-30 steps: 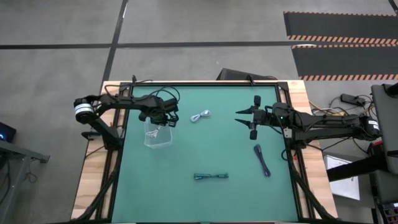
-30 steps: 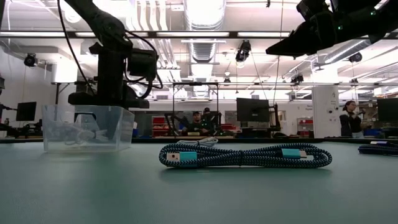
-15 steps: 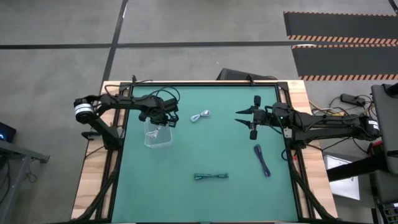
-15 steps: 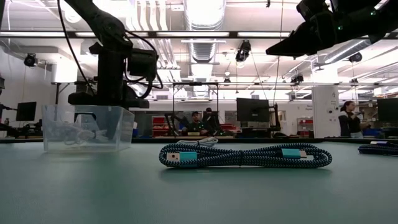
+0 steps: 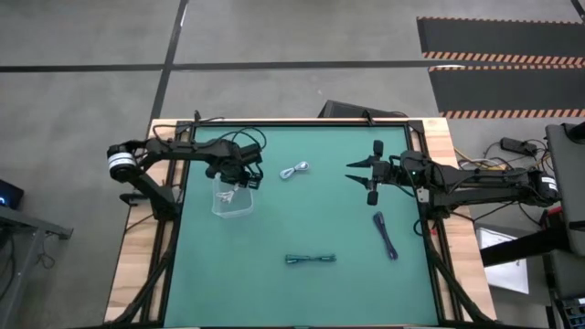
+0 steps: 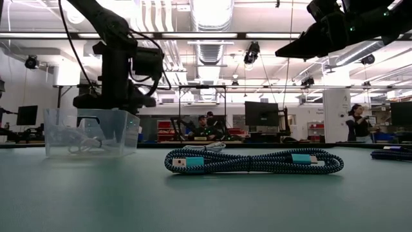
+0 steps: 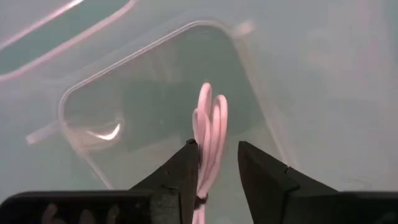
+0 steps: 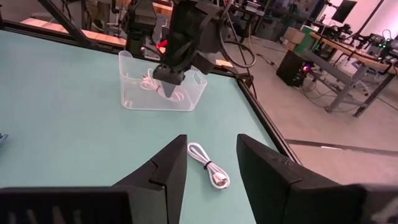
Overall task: Pick and place USB-C Cables
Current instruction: Put the violet charger cable into the transparent bin
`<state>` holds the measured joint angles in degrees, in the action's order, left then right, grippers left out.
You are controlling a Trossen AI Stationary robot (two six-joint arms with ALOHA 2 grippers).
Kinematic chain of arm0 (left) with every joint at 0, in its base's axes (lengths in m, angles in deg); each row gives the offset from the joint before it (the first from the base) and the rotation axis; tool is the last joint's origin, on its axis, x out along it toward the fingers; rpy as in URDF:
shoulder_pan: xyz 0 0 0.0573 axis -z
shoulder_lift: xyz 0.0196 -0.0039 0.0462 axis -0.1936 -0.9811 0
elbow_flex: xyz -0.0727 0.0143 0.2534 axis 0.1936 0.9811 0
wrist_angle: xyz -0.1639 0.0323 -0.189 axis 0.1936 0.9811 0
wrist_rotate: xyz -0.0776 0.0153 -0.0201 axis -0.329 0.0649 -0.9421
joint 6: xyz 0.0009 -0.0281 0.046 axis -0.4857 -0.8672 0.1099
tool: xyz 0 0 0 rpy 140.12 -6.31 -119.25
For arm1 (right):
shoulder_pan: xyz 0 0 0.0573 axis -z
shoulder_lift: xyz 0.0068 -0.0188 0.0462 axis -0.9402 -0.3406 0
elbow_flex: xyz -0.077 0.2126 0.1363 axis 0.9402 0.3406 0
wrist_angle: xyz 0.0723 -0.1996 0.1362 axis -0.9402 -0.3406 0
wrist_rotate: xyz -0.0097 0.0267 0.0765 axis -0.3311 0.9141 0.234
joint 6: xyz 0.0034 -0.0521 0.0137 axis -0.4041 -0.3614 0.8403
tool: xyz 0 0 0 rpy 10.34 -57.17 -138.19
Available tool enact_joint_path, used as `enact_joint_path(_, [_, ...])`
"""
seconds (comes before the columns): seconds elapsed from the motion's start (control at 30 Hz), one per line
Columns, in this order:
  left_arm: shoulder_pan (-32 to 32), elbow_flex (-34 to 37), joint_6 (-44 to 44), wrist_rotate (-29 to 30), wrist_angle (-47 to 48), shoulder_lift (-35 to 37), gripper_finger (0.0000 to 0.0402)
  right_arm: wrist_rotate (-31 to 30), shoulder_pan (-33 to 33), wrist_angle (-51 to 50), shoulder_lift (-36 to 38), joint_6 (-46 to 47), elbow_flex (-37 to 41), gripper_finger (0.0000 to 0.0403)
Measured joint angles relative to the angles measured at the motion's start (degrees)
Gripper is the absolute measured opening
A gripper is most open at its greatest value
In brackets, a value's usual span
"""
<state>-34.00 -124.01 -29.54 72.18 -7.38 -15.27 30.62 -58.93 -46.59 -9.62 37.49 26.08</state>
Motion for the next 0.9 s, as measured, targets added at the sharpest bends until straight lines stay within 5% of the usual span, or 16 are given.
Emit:
enact_joint_path(0.5, [1.12, -3.04, 4.07, 1.30, 0.06, 13.50, 0.0099, -0.02, 0.00, 0.50, 0.00, 0.76, -0.01, 0.0132])
enact_joint_path(0.7, [5.19, -2.31, 9.79, 10.94, -1.43, 21.86, 0.0099, -0.06, 0.02, 0.46, 0.02, 4.18, -0.63, 0.0132])
enact_joint_path(0.9, [12.62, -0.62, 16.97, 15.86, -14.69, 27.50, 0.0099, -0.07, 0.00, 0.48, 0.02, 8.48, -1.16, 0.0132])
